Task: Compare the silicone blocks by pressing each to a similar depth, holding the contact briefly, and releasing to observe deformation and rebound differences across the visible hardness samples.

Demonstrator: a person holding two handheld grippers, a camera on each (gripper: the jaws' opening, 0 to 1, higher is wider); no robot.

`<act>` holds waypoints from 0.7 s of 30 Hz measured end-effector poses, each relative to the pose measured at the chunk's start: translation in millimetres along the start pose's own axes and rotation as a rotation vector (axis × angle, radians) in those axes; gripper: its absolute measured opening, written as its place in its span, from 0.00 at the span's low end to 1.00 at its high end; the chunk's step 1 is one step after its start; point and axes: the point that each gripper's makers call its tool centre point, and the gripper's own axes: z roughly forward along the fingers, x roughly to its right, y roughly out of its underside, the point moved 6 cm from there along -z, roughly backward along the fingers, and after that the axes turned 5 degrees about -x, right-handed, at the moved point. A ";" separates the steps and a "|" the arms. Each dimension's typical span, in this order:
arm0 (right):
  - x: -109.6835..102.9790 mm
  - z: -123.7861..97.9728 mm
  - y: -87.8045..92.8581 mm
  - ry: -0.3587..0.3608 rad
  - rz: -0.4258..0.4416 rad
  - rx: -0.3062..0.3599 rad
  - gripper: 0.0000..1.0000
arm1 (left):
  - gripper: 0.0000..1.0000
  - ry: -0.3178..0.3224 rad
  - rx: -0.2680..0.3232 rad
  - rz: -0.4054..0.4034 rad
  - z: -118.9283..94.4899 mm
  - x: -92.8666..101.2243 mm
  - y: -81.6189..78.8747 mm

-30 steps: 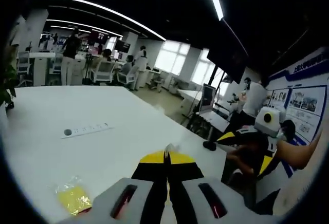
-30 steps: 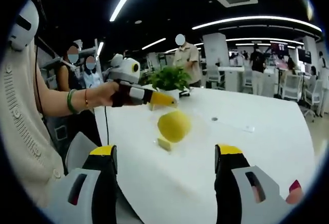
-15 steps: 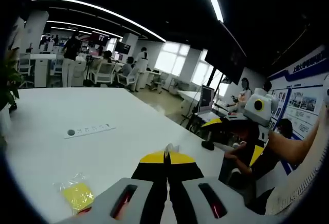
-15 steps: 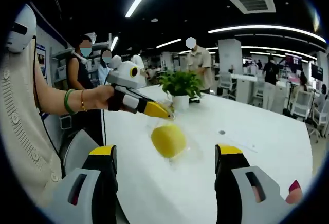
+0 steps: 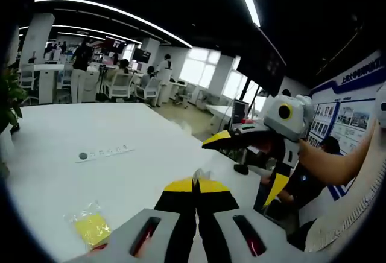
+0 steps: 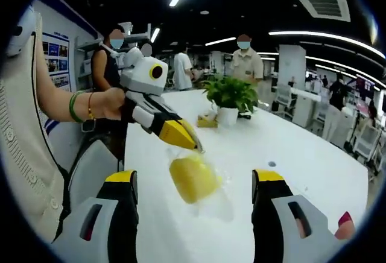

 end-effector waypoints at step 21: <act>7.3 52.8 12.2 -0.142 -0.067 -0.133 0.61 | 0.00 0.019 -0.010 0.009 -1.3 5.9 -1.5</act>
